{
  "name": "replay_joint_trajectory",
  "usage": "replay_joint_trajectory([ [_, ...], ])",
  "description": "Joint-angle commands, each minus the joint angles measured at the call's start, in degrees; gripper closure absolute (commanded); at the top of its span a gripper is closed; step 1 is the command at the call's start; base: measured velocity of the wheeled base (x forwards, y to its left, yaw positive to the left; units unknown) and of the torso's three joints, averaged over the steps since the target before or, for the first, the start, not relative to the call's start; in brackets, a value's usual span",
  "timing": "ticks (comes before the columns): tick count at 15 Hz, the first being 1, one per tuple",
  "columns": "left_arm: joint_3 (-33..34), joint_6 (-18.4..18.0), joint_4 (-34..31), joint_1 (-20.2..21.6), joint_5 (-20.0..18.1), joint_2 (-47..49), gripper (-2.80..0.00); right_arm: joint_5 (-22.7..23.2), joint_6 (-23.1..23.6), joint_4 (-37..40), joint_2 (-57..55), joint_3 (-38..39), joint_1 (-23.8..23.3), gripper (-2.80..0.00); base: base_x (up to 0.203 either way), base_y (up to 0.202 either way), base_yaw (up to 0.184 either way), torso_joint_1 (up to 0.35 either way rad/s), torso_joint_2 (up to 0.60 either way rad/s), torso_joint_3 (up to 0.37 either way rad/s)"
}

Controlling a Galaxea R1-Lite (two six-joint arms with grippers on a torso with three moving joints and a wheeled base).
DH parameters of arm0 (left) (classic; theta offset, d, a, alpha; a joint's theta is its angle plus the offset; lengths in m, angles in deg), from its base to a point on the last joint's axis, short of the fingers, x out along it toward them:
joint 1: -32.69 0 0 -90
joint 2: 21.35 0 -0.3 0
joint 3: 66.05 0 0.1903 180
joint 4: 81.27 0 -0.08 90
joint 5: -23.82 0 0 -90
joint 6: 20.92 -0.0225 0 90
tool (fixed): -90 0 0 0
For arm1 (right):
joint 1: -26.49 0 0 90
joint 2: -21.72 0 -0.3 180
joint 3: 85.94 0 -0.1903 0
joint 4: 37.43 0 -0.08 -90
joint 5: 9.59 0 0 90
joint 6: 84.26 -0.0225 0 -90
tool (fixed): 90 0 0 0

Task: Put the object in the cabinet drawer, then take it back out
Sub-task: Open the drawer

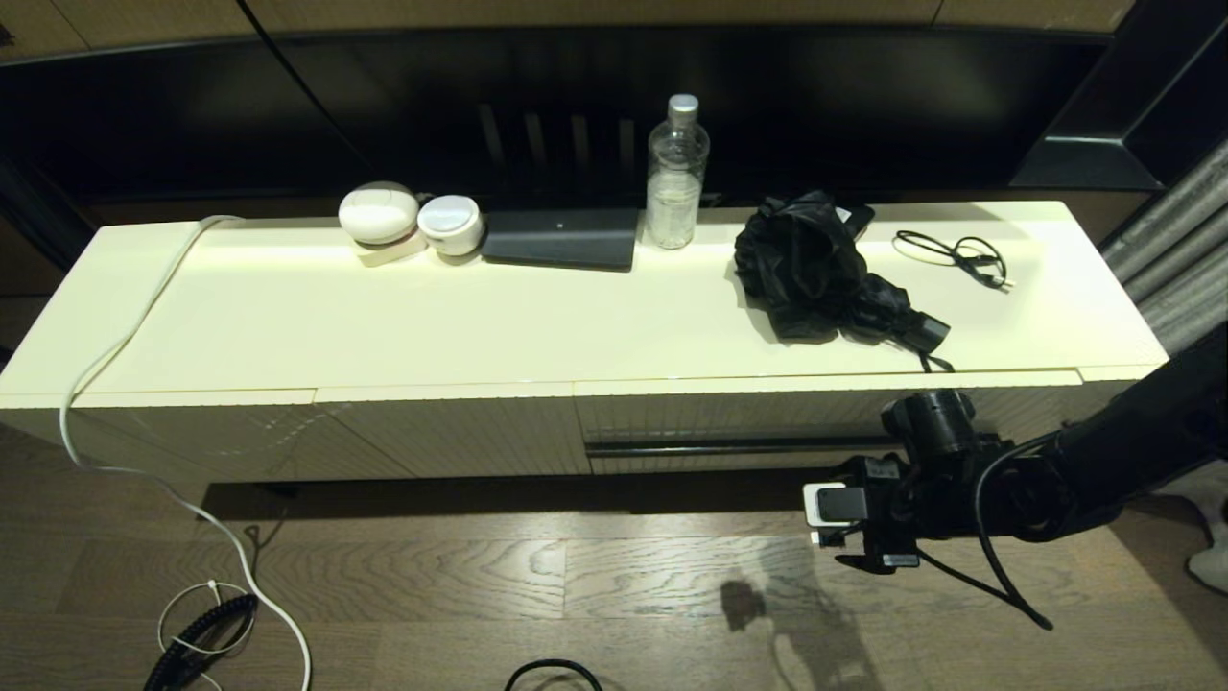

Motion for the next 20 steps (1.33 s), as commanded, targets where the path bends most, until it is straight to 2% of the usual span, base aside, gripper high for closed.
replay_joint_trajectory([
  [1, 0.00, 0.04, 0.02, 0.04, 0.01, -0.09, 0.00, 0.06, 0.46, 4.25, -1.08, -3.05, -0.23, -2.80, 0.000, 0.000, 0.000, 0.000, 0.00, 0.000],
  [3, 0.00, 0.04, 0.02, 0.04, 0.01, -0.09, 0.00, 0.06, 0.45, 7.82, -1.19, -6.10, -0.23, -2.80, 0.000, 0.000, 0.000, 0.000, 0.00, 0.000],
  [7, 0.00, 0.04, 0.02, 0.04, 0.01, -0.08, 0.00, 0.06, 0.20, 8.53, -3.26, -10.12, -0.66, -2.80, 0.000, 0.000, 0.000, 0.000, 0.00, 0.000],
  [20, 0.00, 0.04, 0.02, 0.04, 0.01, -0.09, 0.00, -0.09, 0.19, 2.65, -8.71, -15.62, -0.67, -2.80, 0.000, 0.000, 0.000, 0.000, 0.00, 0.000],
])
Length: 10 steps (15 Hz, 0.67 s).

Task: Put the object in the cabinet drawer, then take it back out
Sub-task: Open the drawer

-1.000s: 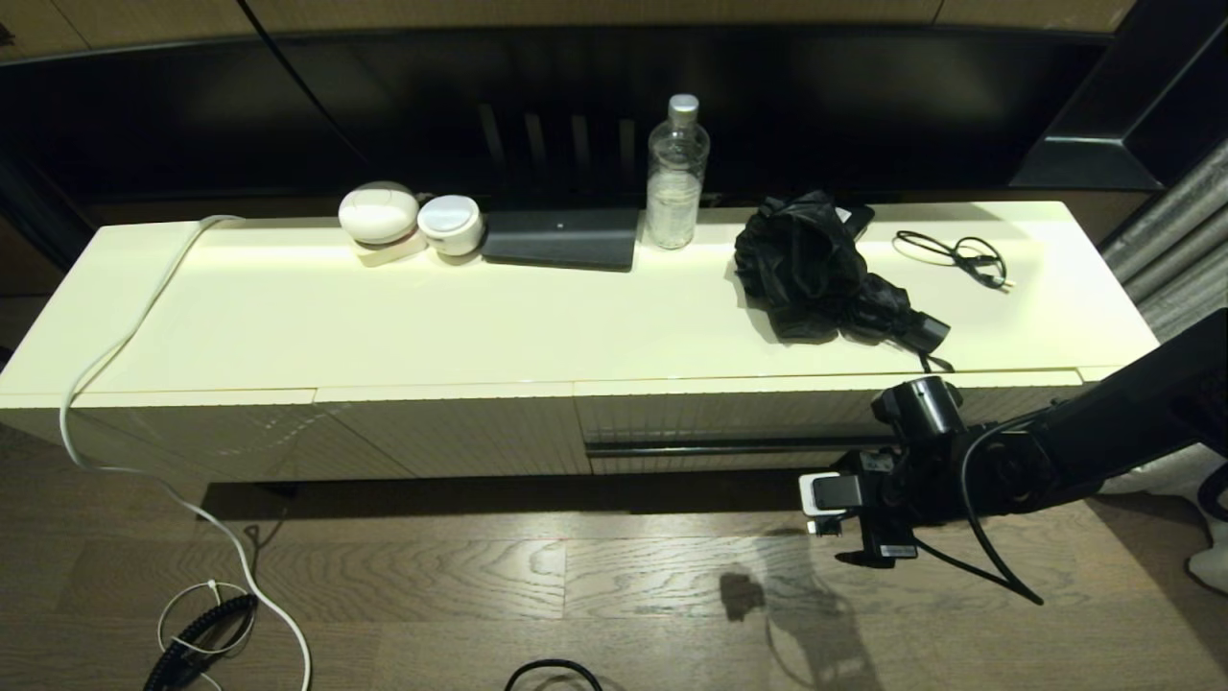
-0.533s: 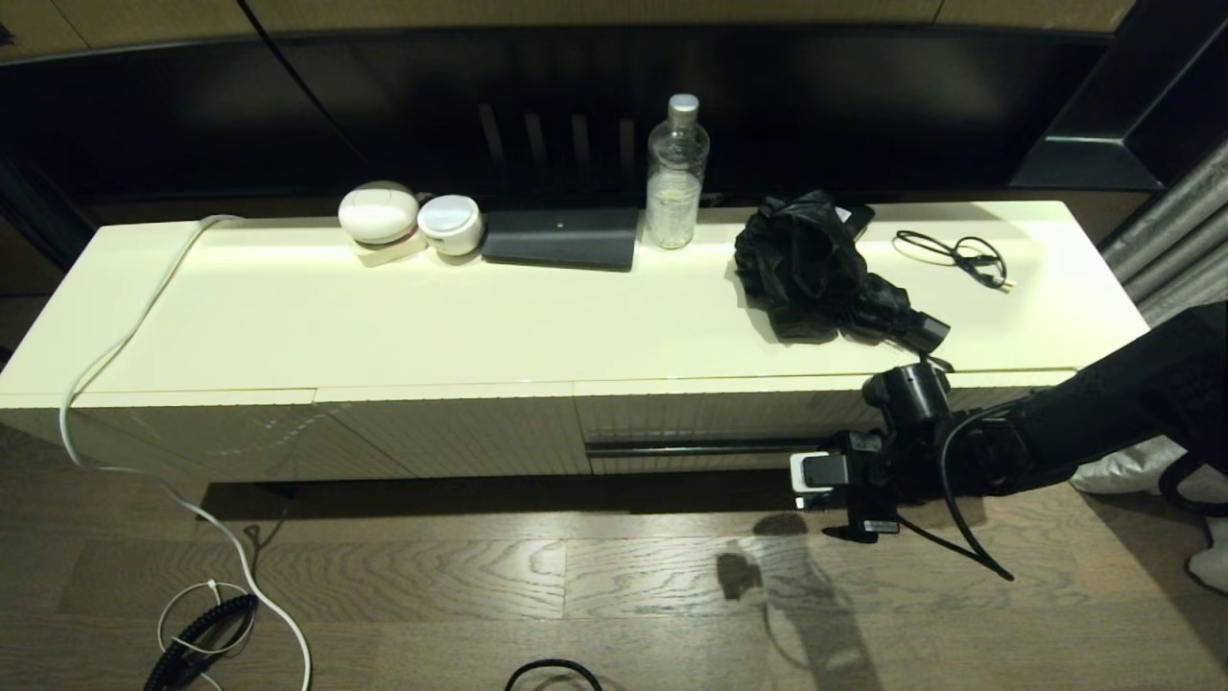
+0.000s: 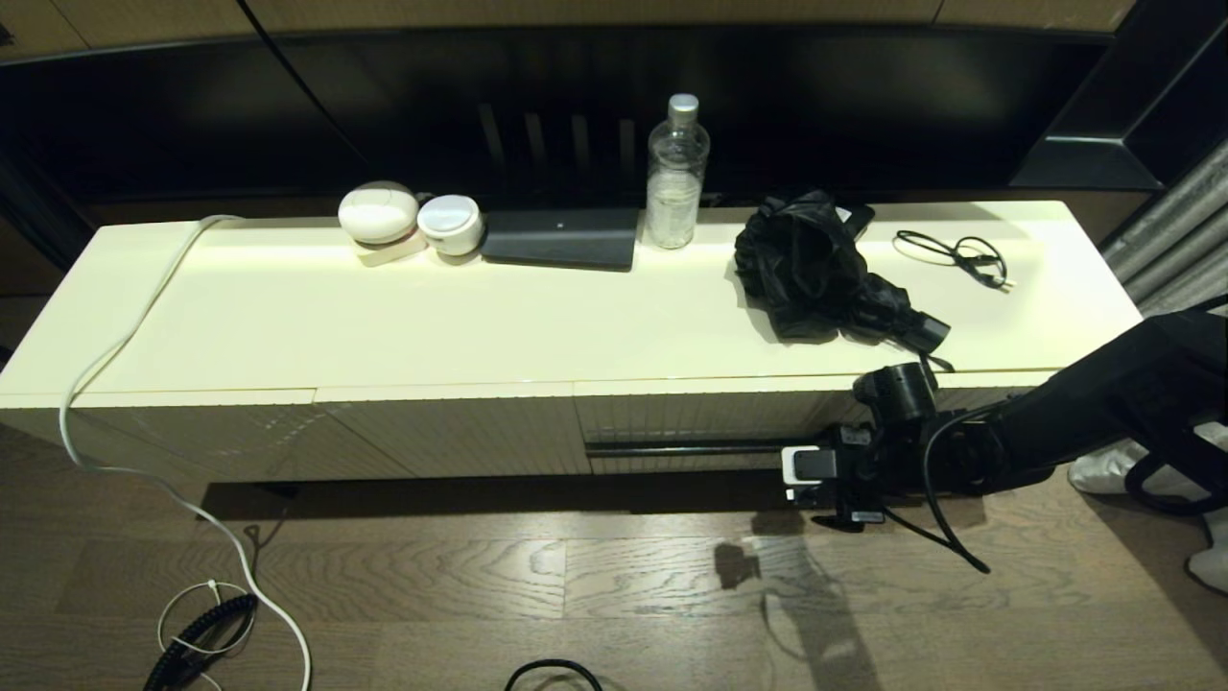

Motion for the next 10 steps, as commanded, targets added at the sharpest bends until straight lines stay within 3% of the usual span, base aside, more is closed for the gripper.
replay_joint_trajectory([
  [1, 0.00, 0.09, 0.02, -0.04, 0.04, -0.09, 0.00, -0.01, 0.46, -1.85, -1.03, -1.34, 0.02, -2.80, 0.000, 0.000, 0.000, 0.000, 0.00, 0.000],
  [10, 0.00, 0.09, 0.02, 0.04, 0.04, -0.09, 0.00, -0.45, 0.54, -2.94, -2.65, -1.55, 0.02, -2.80, 0.000, 0.000, 0.000, 0.000, 0.00, 0.000],
])
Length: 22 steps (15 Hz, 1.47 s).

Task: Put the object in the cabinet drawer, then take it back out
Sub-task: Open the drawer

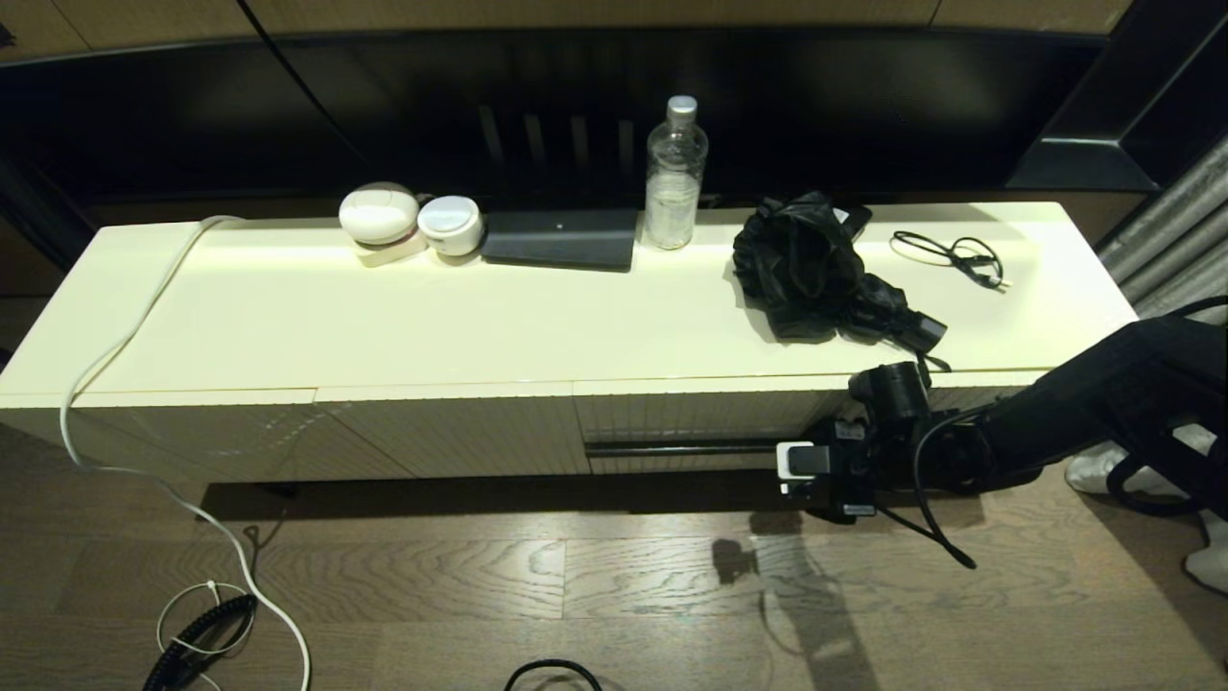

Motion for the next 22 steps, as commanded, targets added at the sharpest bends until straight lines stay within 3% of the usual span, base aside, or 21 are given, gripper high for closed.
replay_joint_trajectory([
  [1, 0.09, 0.07, 0.02, -0.07, 0.02, -0.09, 0.00, -0.03, 0.35, 0.10, -0.55, 0.44, 0.02, -2.80, 0.000, 0.000, 0.000, 0.000, 0.00, 0.000],
  [7, 0.00, 0.07, 0.02, 0.02, 0.02, -0.09, 0.00, -0.03, 0.17, 0.36, -1.25, 0.73, 0.03, -2.80, 0.000, 0.000, 0.000, 0.000, 0.00, 0.000],
  [13, 0.00, 0.07, 0.02, 0.02, 0.02, -0.09, 0.00, 0.32, 0.00, 1.78, 1.22, 5.55, 0.54, -2.80, 0.000, 0.000, 0.000, 0.000, 0.00, 0.000],
  [22, 0.00, 0.07, 0.02, 0.02, 0.02, -0.09, 0.00, 0.37, -0.09, -2.03, 0.30, 13.01, 0.45, -2.80, 0.000, 0.000, 0.000, 0.000, 0.00, 0.000],
])
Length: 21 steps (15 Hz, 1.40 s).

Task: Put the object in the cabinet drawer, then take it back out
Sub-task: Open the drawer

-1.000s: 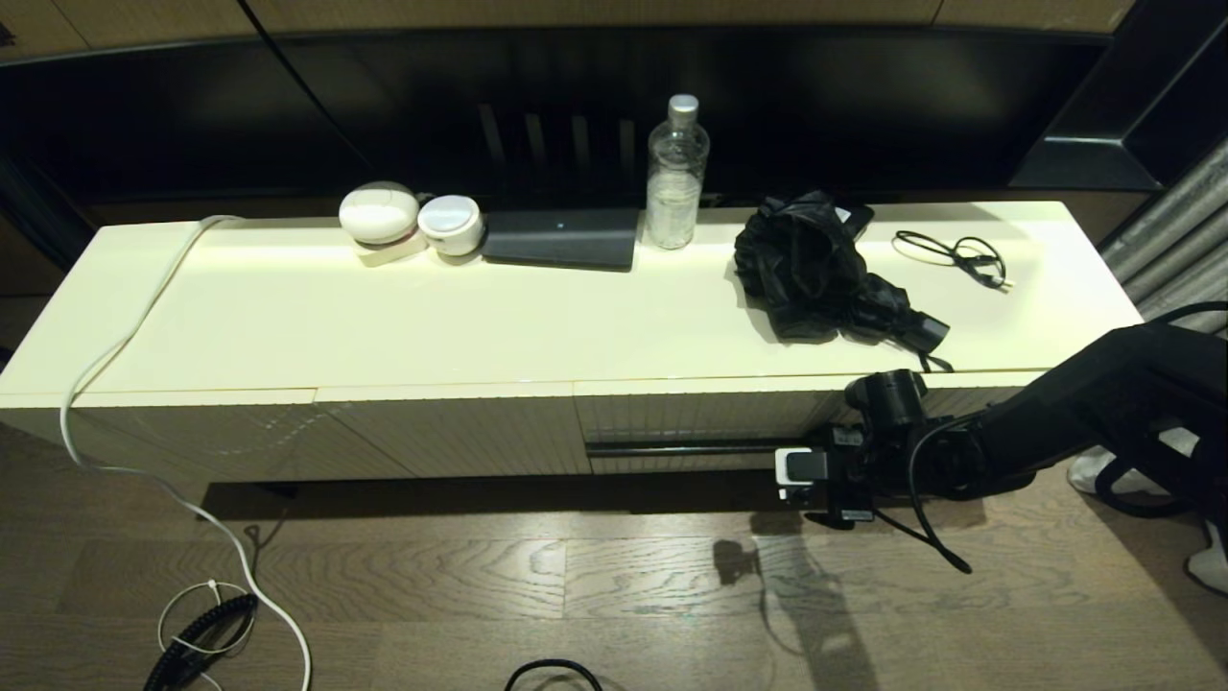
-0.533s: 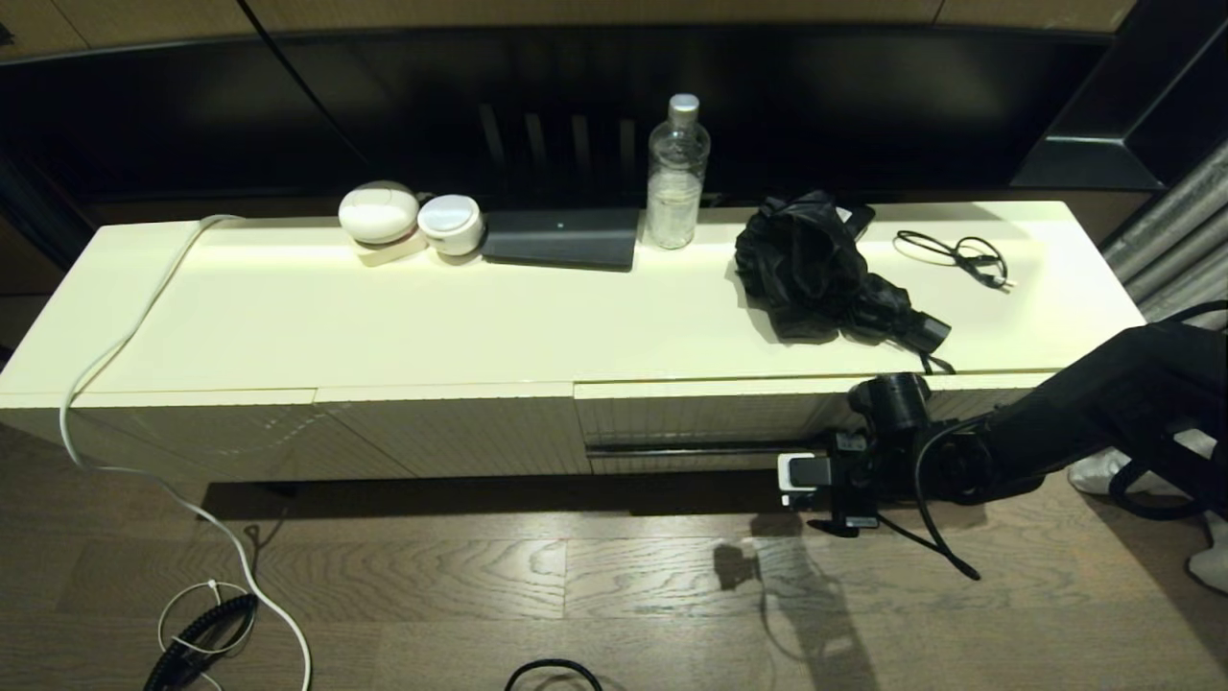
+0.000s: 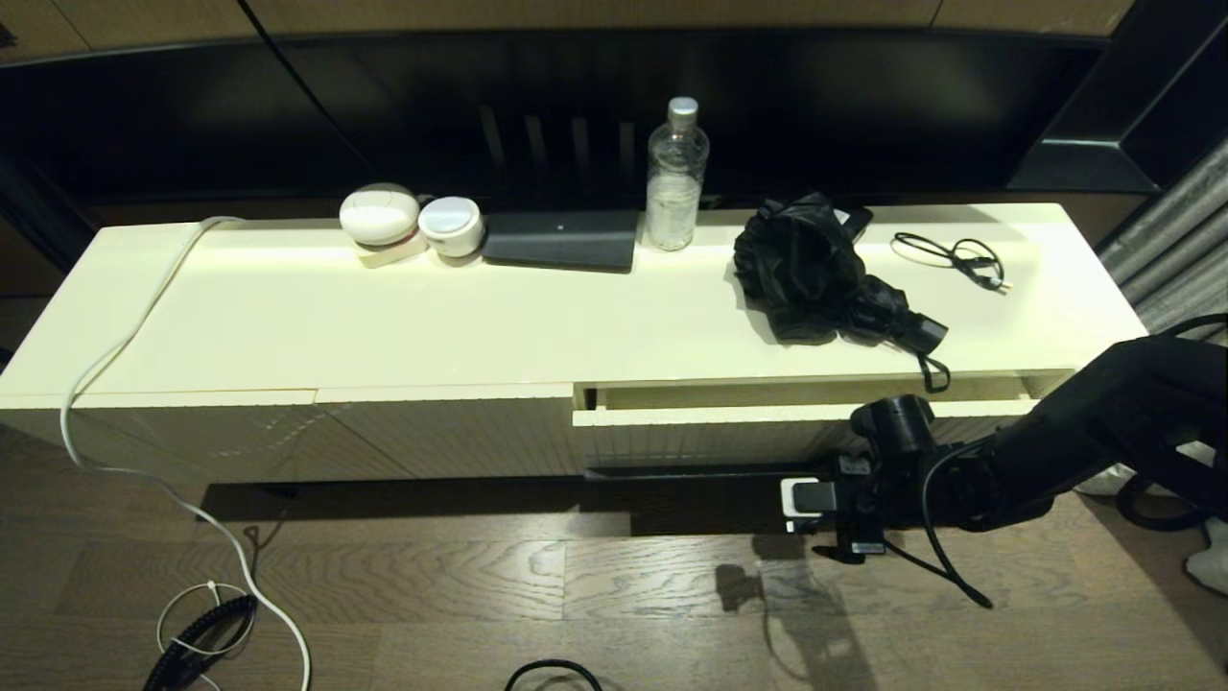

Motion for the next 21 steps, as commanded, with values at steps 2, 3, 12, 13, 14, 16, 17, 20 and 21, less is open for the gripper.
replay_joint_trajectory([
  [2, 0.00, 0.04, 0.02, 0.02, 0.04, -0.09, 0.00, 0.11, 0.40, -0.30, 1.98, 3.51, 0.02, -2.80, 0.000, 0.000, 0.000, 0.000, 0.00, 0.000],
  [3, 0.00, 0.04, 0.02, 0.02, 0.04, -0.08, 0.00, 0.11, 0.35, -0.02, 3.29, 3.86, 0.02, -2.80, 0.000, 0.000, 0.000, 0.000, 0.00, 0.000],
  [12, 0.00, 0.04, 0.02, 0.02, 0.04, -0.09, 0.00, 1.13, -1.70, 0.87, 15.91, 12.24, 0.32, -2.80, 0.000, 0.000, 0.000, 0.000, 0.00, 0.000],
  [13, 0.00, 0.04, 0.02, 0.02, 0.04, -0.09, 0.00, 1.14, -1.93, 1.45, 18.10, 12.73, 0.26, -2.80, 0.000, 0.000, 0.000, 0.000, 0.00, 0.000],
  [14, 0.00, 0.04, 0.02, 0.02, 0.04, -0.09, 0.00, 1.15, -2.46, 2.57, 21.68, 13.18, 0.23, -2.80, 0.000, 0.000, 0.000, 0.000, 0.00, 0.000],
  [16, 0.00, 0.04, 0.02, 0.02, 0.04, -0.09, 0.00, 1.11, -3.23, 6.45, 27.78, 13.51, 0.14, -2.80, 0.000, 0.000, 0.000, 0.000, 0.00, 0.000],
  [17, 0.00, 0.04, 0.02, 0.02, 0.04, -0.09, 0.00, 1.09, -3.46, 8.30, 30.52, 13.64, -0.01, -2.80, 0.000, 0.000, 0.000, 0.000, 0.00, 0.000],
  [20, 0.00, 0.04, 0.02, -0.07, 0.04, -0.09, 0.00, 0.98, -4.11, 13.23, 37.01, 15.16, -0.09, -2.80, 0.000, 0.000, 0.000, 0.000, 0.00, 0.000],
  [21, 0.00, 0.04, 0.02, 0.02, 0.04, -0.09, 0.00, 0.86, -4.58, 15.24, 38.75, 15.27, -0.03, -2.80, 0.000, 0.000, 0.000, 0.000, 0.00, 0.000],
])
